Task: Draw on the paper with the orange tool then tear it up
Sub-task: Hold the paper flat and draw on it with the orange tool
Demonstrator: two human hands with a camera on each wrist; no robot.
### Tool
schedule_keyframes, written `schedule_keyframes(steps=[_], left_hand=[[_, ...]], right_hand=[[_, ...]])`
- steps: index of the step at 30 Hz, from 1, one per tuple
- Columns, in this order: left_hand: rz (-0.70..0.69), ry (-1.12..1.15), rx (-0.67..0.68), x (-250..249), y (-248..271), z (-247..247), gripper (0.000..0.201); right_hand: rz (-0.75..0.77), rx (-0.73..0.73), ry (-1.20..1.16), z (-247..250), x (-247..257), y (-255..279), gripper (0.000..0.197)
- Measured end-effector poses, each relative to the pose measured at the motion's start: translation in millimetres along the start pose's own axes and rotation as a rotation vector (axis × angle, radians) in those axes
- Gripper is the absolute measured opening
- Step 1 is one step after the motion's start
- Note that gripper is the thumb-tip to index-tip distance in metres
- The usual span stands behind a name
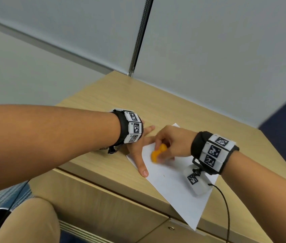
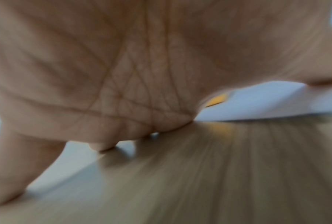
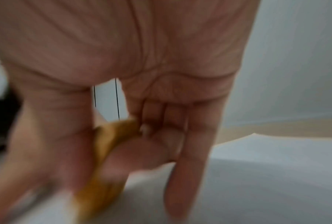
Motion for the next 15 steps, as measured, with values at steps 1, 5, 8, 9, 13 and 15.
schedule_keyframes(steps=[1, 5, 8, 9, 13, 15], left_hand=[[0.007, -0.012, 0.002, 0, 1, 0, 0.142], [-0.020, 0.035, -0.001, -3, -2, -2, 0.142], [0.013, 0.020, 0.020, 2, -2, -4, 0.145], [0.023, 0.001, 0.030, 3, -2, -4, 0.144], [0.016, 0.038, 0.029, 0, 0, -3, 0.140], [0.015, 0.039, 0.031, 3, -3, -5, 0.142]], right_hand=[[0.008, 0.165, -0.073, -17, 1, 5, 0.030], [-0.072, -0.027, -0.119, 5, -17, -7, 0.030], [-0.094, -0.296, 0.022, 24, -16, -4, 0.026], [-0.046, -0.208, 0.004, 12, -8, -2, 0.024], [-0.101, -0.035, -0.101, 5, -14, -3, 0.027], [-0.169, -0.228, -0.031, 29, -22, -8, 0.030]])
Point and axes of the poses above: each hand's wrist, its own y-axis away from the middle knuckle, its own z-axis out of the back of the hand, x = y × z, the point moved 10 cm from there along -y, towards the middle knuckle, and after that the axes turned 10 degrees about -z, right-handed, at the moved point
